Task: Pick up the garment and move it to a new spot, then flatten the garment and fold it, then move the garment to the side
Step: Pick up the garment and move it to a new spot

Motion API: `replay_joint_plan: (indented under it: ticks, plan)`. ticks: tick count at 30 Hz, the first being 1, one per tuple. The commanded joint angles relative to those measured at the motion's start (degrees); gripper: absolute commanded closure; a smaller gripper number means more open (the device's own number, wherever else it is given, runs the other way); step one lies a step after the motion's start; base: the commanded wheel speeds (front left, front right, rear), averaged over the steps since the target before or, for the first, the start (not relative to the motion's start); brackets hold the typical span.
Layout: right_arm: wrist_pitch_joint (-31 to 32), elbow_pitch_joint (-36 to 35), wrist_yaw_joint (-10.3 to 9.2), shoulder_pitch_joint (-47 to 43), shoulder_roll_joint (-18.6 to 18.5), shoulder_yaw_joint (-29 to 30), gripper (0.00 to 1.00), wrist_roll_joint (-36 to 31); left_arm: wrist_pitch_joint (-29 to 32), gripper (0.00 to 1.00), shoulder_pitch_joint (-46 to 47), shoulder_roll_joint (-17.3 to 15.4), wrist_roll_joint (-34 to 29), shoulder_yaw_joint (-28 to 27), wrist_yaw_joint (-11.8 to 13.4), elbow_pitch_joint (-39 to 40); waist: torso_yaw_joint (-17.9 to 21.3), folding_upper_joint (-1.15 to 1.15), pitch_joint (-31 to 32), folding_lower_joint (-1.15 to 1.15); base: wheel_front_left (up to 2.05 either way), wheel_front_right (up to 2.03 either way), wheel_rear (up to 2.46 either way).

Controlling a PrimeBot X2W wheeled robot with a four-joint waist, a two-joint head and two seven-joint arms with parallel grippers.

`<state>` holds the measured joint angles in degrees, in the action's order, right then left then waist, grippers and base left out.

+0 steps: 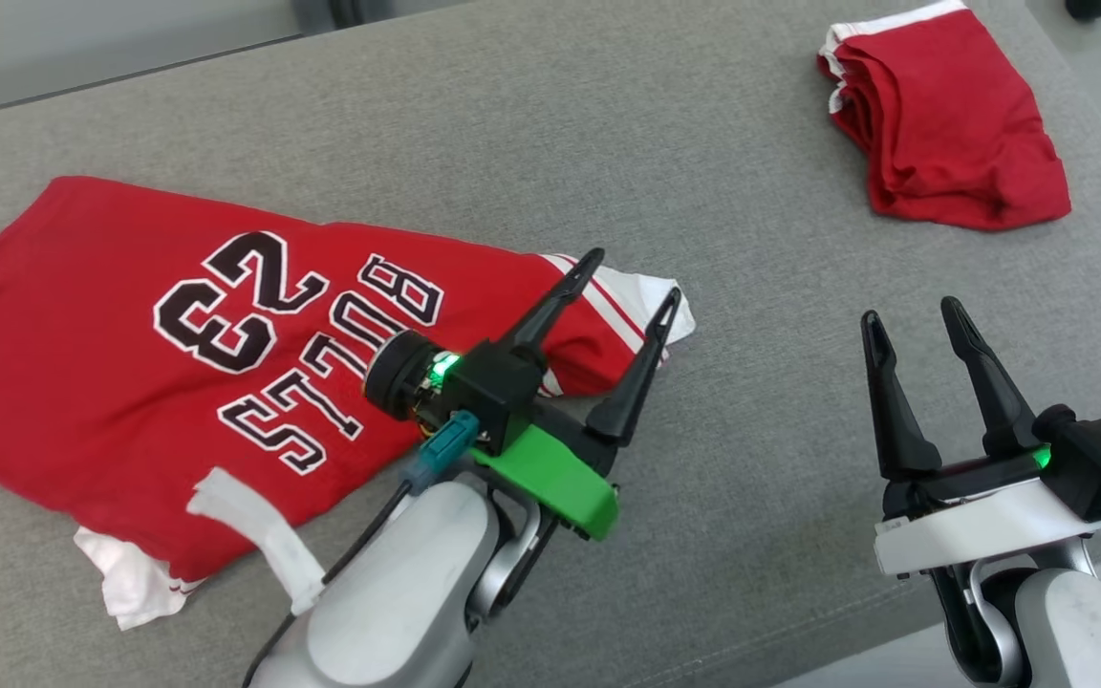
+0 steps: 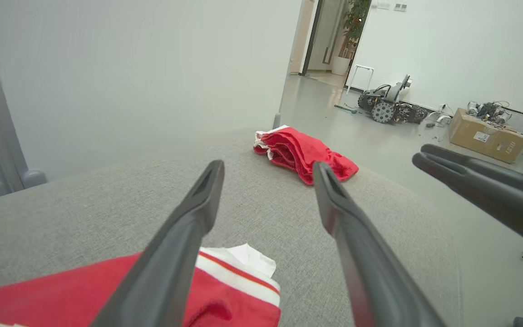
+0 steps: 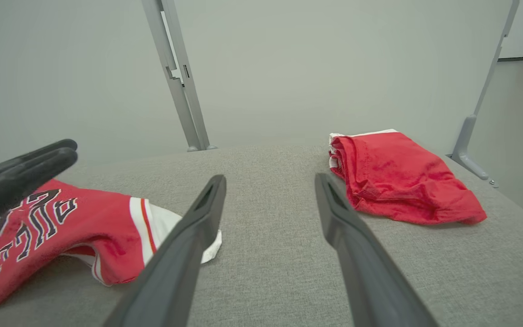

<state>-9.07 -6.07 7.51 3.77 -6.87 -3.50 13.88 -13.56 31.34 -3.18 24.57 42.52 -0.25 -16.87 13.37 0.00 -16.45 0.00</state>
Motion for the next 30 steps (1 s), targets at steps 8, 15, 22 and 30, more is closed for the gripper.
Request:
replay_joint_plan:
  ticks: [8,15,22,30]
  plan:
    - [2.53,-1.8,-0.04,-2.6,-0.72,0.13,0.0,-0.35,-1.47,0.0,-8.76,-7.84,-0.35,-9.84,9.32,6.39,-11.01,0.0,7.69,0.0,0.0,0.0,0.0]
    - [3.84,-2.52,-0.04,-4.19,-0.62,0.83,0.0,-0.04,-1.62,0.0,-15.88,-13.56,0.85,-19.02,12.95,8.38,-14.07,0.0,9.28,0.0,0.0,0.0,0.0]
    - [4.83,-2.49,-0.04,-5.54,-0.85,1.19,0.0,0.02,-1.62,0.0,-19.88,-16.64,1.07,-23.56,11.62,9.98,-14.58,0.0,10.37,0.0,0.0,0.0,0.0]
    - [5.7,-2.36,-0.04,-8.23,-0.93,1.17,0.0,0.38,-1.57,0.0,-24.11,-16.02,0.48,-23.41,10.33,10.06,-13.31,0.0,12.23,0.0,0.0,0.0,0.0]
